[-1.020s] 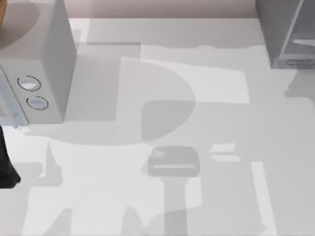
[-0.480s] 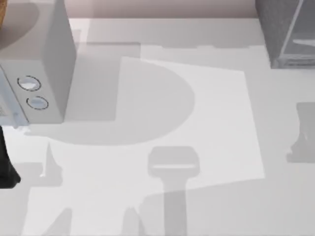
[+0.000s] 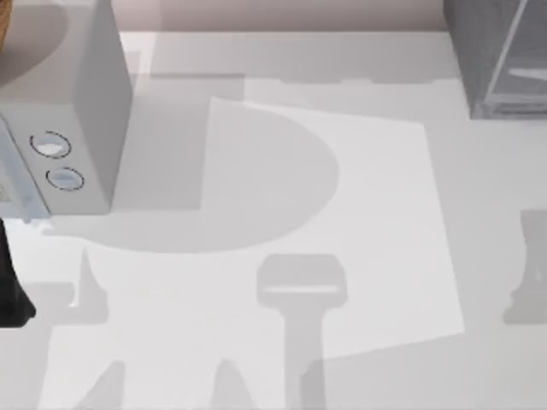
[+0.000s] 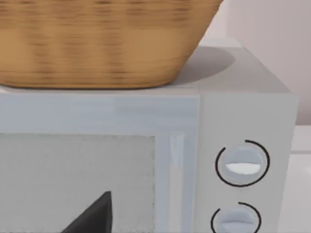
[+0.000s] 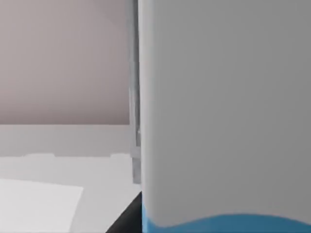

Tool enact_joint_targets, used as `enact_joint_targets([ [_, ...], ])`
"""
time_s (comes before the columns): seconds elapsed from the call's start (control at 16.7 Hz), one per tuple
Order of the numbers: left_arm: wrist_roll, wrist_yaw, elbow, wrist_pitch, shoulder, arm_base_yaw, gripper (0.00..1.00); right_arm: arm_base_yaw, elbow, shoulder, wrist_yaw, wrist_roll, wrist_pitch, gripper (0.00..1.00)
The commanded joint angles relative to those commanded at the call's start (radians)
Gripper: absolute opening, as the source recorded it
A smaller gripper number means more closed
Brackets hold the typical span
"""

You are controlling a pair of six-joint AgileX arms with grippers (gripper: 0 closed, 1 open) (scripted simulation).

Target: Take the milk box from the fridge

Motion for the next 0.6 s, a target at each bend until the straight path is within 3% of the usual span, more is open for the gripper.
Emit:
enact_joint_targets([
  [0.36,0.0,0.0,0.0,0.0,0.0,0.0,1.0,-0.003,0.001,0.003,-0.001,0.002,0.001,0.0],
  [0.6,0.0,0.0,0.0,0.0,0.0,0.0,1.0,0.066,0.037,0.107,0.016,0.001,0.093,0.0],
])
